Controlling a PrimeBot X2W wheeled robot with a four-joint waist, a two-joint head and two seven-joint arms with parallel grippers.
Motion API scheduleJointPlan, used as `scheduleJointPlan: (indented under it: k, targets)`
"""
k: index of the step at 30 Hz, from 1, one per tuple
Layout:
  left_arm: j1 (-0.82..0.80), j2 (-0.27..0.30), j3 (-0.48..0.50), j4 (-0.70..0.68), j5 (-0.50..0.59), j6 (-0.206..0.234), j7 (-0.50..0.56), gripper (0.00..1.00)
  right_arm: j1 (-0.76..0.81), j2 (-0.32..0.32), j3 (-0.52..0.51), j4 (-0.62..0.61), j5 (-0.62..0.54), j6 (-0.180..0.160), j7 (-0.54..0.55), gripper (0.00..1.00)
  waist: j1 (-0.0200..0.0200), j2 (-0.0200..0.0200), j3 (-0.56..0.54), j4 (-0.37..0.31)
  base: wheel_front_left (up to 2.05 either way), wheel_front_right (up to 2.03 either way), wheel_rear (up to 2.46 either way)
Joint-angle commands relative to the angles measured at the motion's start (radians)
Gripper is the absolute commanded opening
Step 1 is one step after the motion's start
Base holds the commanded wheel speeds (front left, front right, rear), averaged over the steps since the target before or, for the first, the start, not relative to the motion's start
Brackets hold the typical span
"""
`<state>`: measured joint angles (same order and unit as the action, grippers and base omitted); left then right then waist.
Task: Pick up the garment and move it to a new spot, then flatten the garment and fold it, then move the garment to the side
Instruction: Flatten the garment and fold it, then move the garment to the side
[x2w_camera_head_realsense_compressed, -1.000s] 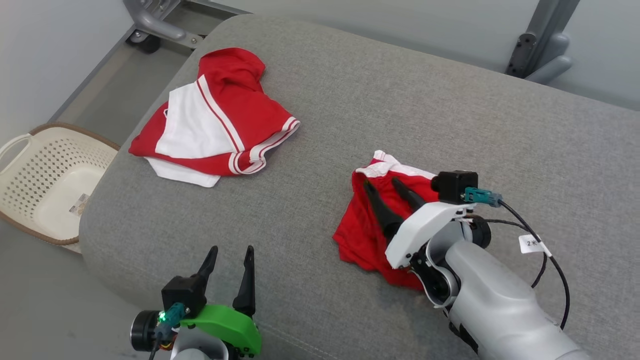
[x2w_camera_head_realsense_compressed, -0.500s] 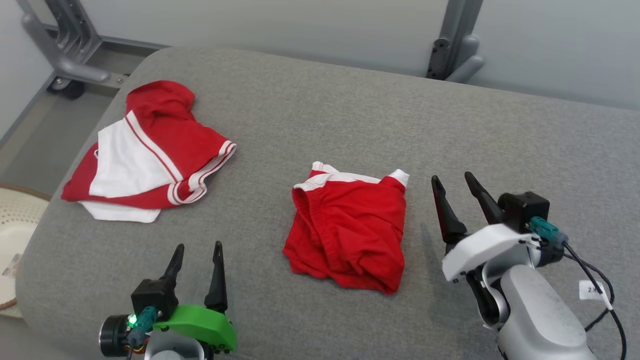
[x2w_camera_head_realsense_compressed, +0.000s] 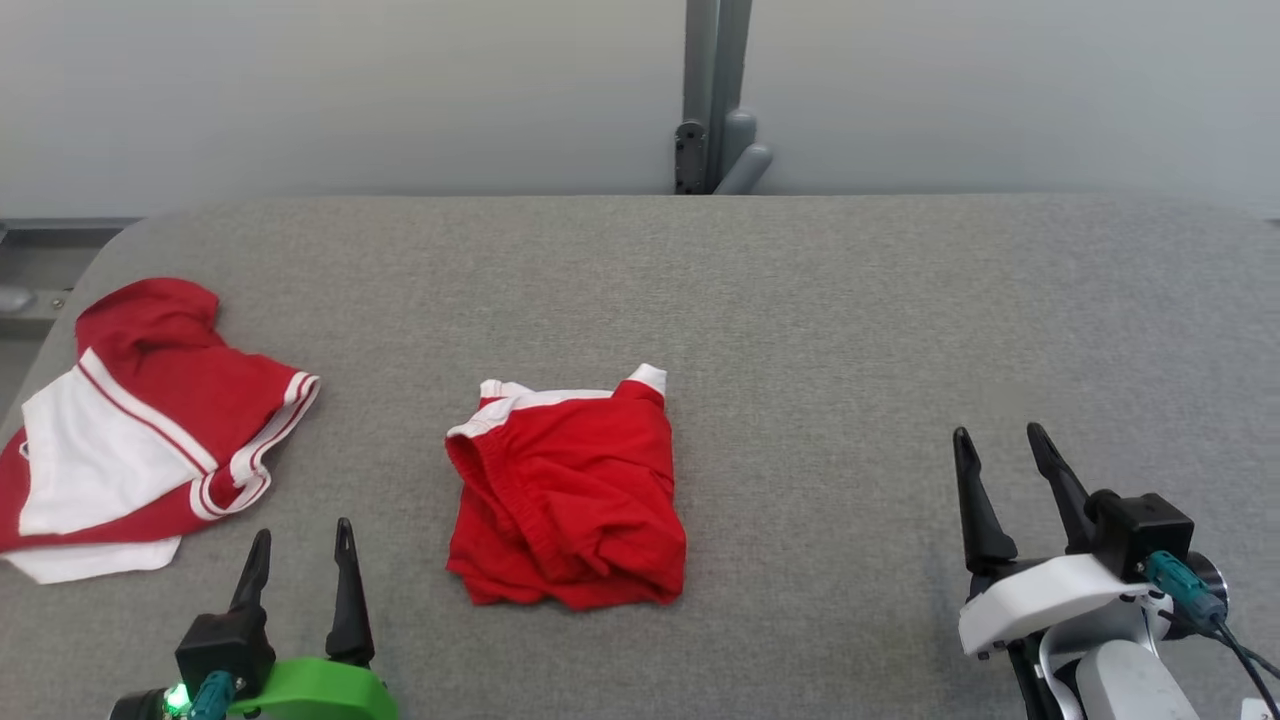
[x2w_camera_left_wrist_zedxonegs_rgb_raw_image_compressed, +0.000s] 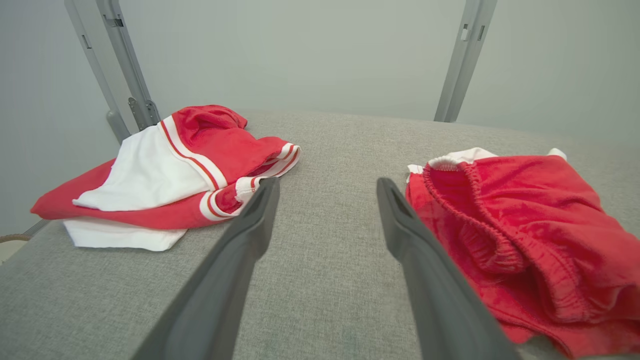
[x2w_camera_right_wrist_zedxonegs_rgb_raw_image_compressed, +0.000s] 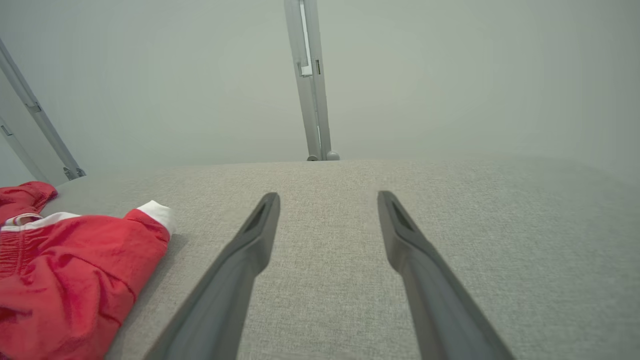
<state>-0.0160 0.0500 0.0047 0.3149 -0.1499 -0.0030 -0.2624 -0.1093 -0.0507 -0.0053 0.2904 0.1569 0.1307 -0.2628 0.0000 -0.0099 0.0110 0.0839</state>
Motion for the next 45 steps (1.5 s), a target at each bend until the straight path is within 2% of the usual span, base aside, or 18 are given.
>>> scheduleJointPlan:
  k: [1,6,12,16,22,27,31,37,43,44,45]
  targets:
    - [0.026,0.005,0.012,-0.014,0.017,-0.005,-0.003,1.0,0.024,-0.002,-0.001,-0.008,0.008,0.0,-0.003,1.0,0.0,0.0099,-0.032,-0.069,0.0,0.0,0.0]
    - [0.068,0.004,0.029,-0.05,0.049,-0.013,-0.003,1.0,0.068,-0.001,-0.001,-0.03,0.025,0.0,-0.003,1.0,0.0,0.0099,-0.029,-0.089,0.0,0.0,0.0]
    - [0.08,0.003,0.016,-0.065,0.059,-0.019,-0.003,1.0,0.073,-0.001,-0.003,-0.04,0.03,0.0,-0.003,1.0,0.0,0.0099,-0.018,-0.071,0.0,0.0,0.0]
    - [0.06,0.002,-0.003,-0.061,0.053,-0.026,-0.003,1.0,0.053,-0.001,0.017,-0.042,0.045,0.0,-0.003,1.0,0.0,0.0099,-0.005,-0.032,0.0,0.0,0.0]
    - [0.027,0.003,-0.058,-0.053,0.025,-0.03,-0.003,1.0,-0.014,-0.002,0.144,-0.007,0.139,0.0,-0.003,1.0,0.0,0.0099,0.039,0.066,0.0,0.0,0.0]
    - [0.007,0.002,-0.111,-0.038,0.002,-0.026,-0.003,1.0,-0.106,-0.003,0.279,0.085,0.249,0.0,0.002,1.0,0.0,0.0099,0.069,0.17,0.0,0.0,0.0]
    - [0.002,0.002,-0.138,-0.032,-0.011,-0.023,-0.003,1.0,-0.183,-0.003,0.34,0.177,0.31,0.0,0.022,1.0,0.0,0.0099,0.087,0.246,0.0,0.0,0.0]
    - [-0.003,0.002,-0.153,-0.031,-0.023,-0.018,-0.003,1.0,-0.272,-0.004,0.357,0.328,0.32,0.0,0.065,1.0,0.0,0.0099,0.113,0.318,0.0,0.0,0.0]
    - [-0.014,0.002,-0.166,-0.033,-0.034,-0.013,-0.003,1.0,-0.317,-0.003,0.337,0.495,0.3,0.0,0.112,1.0,0.0,0.0099,0.13,0.349,0.0,0.0,0.0]
    - [-0.016,0.002,-0.168,-0.035,-0.036,-0.013,-0.003,1.0,-0.32,-0.003,0.338,0.513,0.298,0.0,0.109,0.75,0.0,0.0099,0.13,0.35,0.0,0.0,0.0]
    - [-0.018,0.002,-0.168,-0.037,-0.036,-0.013,-0.003,1.0,-0.323,-0.003,0.34,0.531,0.296,0.0,0.106,0.27,0.0,0.0099,0.131,0.349,0.0,0.0,0.0]
